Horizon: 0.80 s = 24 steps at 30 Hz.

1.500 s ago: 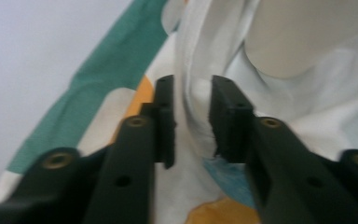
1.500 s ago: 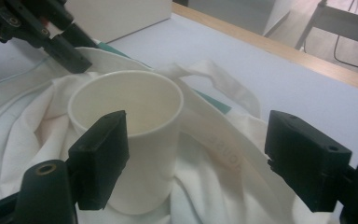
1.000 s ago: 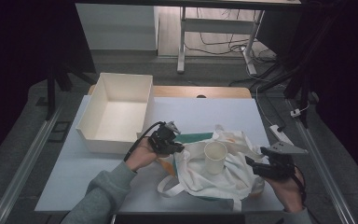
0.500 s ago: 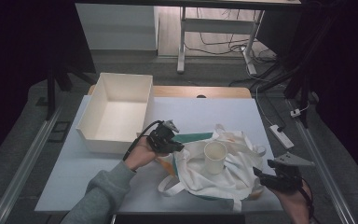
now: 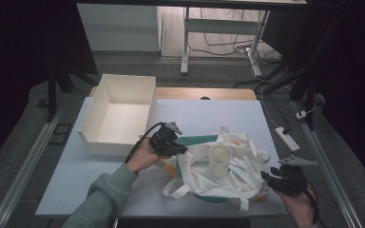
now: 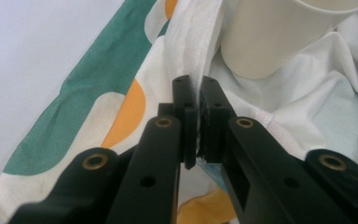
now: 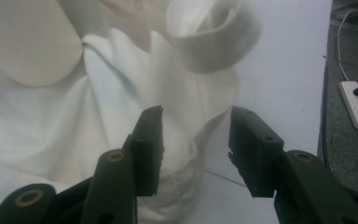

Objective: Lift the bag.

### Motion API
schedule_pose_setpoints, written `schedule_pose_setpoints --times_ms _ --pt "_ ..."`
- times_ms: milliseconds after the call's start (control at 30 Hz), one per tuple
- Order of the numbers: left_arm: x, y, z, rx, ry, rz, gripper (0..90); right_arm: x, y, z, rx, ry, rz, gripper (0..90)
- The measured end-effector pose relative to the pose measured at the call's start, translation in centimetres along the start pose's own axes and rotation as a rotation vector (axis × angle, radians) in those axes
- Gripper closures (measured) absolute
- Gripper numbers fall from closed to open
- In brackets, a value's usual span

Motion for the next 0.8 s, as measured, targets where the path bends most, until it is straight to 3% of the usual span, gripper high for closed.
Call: schedule_pose_setpoints --times_ms 100,167,233,300,367,533,633,800 --pt "0.0 0.0 0.0 0.002 0.000 0.003 86.4 0.4 0.3 -0.2 0.013 -0.001 0.029 54.5" --pt "0.0 0.1 0.0 0.004 0.000 0.006 86.4 1.1 0.9 -0.3 0.005 0.007 0.080 54.6" --pt "0.0 0.1 0.0 0.004 0.000 0.006 86.4 2.1 1.6 -0.3 0.004 0.004 0.124 61.3" --pt "0.0 0.1 0.0 0.005 0.000 0.005 86.4 2.2 1.7 -0.2 0.011 -0.020 0.112 73.5" --pt "0.0 0.1 0.1 0.003 0.000 0.005 86.4 1.9 1.4 0.0 -0.013 -0.015 0.096 79.2" --pt "-0.4 0.0 0.1 -0.002 0.008 -0.010 86.4 0.2 0.2 0.4 -0.043 -0.010 0.035 79.6" --pt "-1.0 -0.2 -0.1 0.003 0.006 -0.031 86.4 -1.1 -0.7 0.4 -0.035 -0.031 -0.028 85.3" --pt "-2.6 -0.7 -0.2 0.007 0.017 -0.081 86.5 -2.3 -2.0 0.3 -0.037 -0.045 -0.108 86.5"
Point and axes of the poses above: each handheld gripper's, and its own axes: x roughly forward along the jaws, y roughly out of its underside, z roughly to its left, the point moved 6 cm from there along x, roughly forward along the jaws, and after that the axes turned 6 degrees about y, right-handed, at the moved point
